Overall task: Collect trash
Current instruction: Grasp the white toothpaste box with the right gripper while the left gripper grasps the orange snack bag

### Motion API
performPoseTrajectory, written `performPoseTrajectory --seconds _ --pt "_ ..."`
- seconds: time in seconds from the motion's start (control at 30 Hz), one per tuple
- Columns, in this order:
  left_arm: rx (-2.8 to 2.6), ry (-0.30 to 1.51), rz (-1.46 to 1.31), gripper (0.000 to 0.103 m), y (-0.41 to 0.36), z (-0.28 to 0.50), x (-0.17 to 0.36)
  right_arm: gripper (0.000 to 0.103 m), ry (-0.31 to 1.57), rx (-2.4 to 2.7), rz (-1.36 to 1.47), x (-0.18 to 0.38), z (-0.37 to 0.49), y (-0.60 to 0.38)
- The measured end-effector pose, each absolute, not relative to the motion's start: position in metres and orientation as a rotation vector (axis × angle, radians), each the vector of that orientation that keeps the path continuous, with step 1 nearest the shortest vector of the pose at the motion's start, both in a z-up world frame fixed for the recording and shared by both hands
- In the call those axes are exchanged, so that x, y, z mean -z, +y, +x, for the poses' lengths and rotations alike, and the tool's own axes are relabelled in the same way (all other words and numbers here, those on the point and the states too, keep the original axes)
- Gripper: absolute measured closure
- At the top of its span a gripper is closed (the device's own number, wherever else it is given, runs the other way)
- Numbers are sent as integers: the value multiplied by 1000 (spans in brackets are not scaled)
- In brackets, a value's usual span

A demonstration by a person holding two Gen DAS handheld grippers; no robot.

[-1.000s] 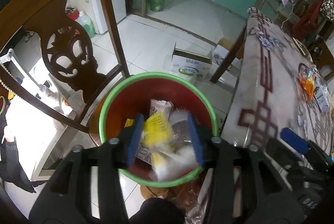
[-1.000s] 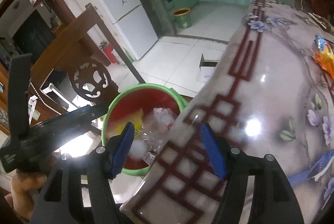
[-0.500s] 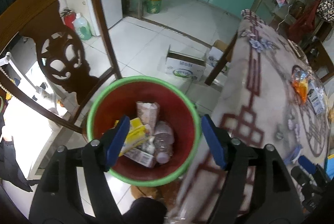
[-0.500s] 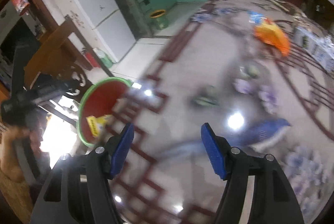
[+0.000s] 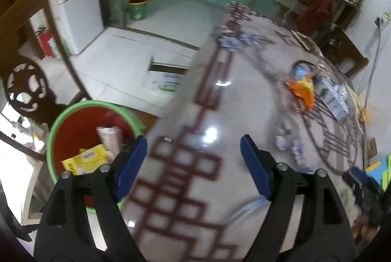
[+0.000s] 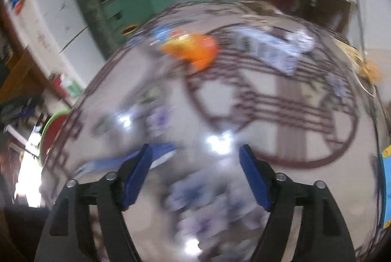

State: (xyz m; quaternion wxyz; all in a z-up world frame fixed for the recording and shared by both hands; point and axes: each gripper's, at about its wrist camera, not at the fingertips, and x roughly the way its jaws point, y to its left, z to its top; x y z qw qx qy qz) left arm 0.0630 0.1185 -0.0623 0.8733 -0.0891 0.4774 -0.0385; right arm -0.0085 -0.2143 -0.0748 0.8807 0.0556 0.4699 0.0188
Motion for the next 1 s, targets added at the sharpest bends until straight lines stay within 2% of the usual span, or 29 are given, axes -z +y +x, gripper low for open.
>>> performPoseTrajectory --seconds 0.1,0.17,0.3,0.4,0.7,0.73,0.8,0.87,0.93,1.0 --pt "140 1003 -194 27 87 67 62 27 969 29 136 68 27 -260" --pt "182 1004 -201 25 69 70 62 19 956 55 100 63 52 -280" --pt "228 993 -189 21 39 77 63 19 946 140 -49 62 106 -309" --pt "253 998 -179 21 22 85 66 15 1053 137 -83 81 155 -333" --pt "269 1014 -206 21 2 105 69 15 1192 131 -185 126 226 -344" --pt "271 1016 -201 21 -1 106 70 17 1183 127 -191 128 228 -341" --pt "270 1017 -193 21 -4 107 71 30 1193 99 -171 132 229 -338" --pt "264 1020 -194 21 -6 108 73 53 1204 104 -179 134 224 -333" --pt "258 1023 -201 21 -6 109 75 67 1188 84 -163 131 208 -328" --pt "256 1021 -200 21 -8 109 76 69 1179 51 -80 126 188 -327"
